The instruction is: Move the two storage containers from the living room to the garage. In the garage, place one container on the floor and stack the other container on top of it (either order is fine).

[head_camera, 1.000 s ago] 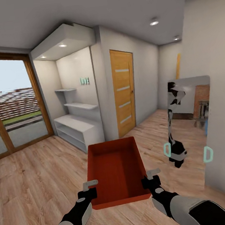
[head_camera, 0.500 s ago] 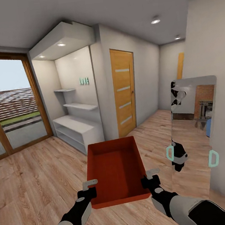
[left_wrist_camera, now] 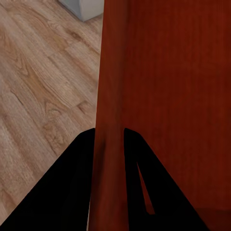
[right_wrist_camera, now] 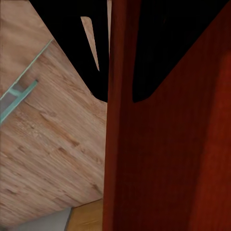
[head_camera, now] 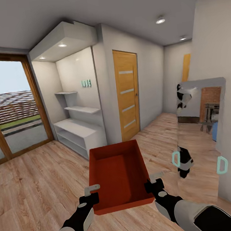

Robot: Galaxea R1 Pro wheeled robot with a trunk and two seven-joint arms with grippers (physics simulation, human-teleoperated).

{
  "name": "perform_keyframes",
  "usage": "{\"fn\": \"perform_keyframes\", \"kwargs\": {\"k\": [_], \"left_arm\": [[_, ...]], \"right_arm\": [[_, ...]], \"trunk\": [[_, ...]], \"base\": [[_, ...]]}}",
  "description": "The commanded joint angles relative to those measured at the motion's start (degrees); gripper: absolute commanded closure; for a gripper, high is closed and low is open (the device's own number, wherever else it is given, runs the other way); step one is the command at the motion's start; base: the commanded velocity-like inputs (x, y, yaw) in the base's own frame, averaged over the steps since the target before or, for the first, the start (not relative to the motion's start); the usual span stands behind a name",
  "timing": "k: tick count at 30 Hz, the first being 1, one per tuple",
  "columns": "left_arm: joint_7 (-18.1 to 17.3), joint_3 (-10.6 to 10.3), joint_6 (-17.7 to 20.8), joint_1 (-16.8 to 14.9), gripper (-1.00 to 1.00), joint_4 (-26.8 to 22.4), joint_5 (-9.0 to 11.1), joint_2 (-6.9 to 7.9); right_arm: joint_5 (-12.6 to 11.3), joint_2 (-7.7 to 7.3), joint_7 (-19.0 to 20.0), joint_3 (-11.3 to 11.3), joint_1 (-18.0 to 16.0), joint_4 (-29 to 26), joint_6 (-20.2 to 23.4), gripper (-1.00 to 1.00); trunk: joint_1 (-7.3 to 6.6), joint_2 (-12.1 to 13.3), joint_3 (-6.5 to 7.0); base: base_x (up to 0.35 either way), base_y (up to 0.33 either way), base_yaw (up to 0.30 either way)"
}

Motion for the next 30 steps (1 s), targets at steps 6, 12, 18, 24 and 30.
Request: {"fn": "perform_keyframes", "kwargs": {"k": [6, 12, 18, 24, 30], "left_arm": [[0.24, 0.35, -0.10, 0.03, 1.00, 0.25, -0.31, 0.29], [0.46, 0.02, -0.10, 0.03, 1.00, 0.21, -0.31, 0.81], [0.44, 0.06, -0.10, 0.03, 1.00, 0.30, -0.31, 0.85], [0.41, 0.09, -0.10, 0.03, 1.00, 0.43, -0.31, 0.89], [0.44, 0.10, -0.10, 0.03, 1.00, 0.46, -0.31, 0.90]], "right_arm": [[-1.75, 0.05, -0.30, 1.89, -0.08, -0.36, -0.34, 1.00], [5.44, 0.05, -0.31, -6.66, -0.08, -0.36, -2.60, 1.00], [5.44, 0.05, -0.31, -6.67, -0.08, -0.36, -2.60, 1.00], [5.39, 0.05, -0.31, -6.68, -0.08, -0.36, -2.60, 1.00], [5.39, 0.05, -0.31, -6.62, -0.08, -0.36, -2.60, 1.00]], "trunk": [[0.04, -0.03, -0.01], [0.04, -0.03, -0.01], [0.04, -0.03, -0.01], [0.04, -0.03, -0.01], [0.04, -0.03, -0.01]], "base": [[0.309, 0.000, 0.000], [0.319, 0.000, 0.000], [0.320, 0.000, 0.000], [0.320, 0.000, 0.000], [0.320, 0.000, 0.000]]}}
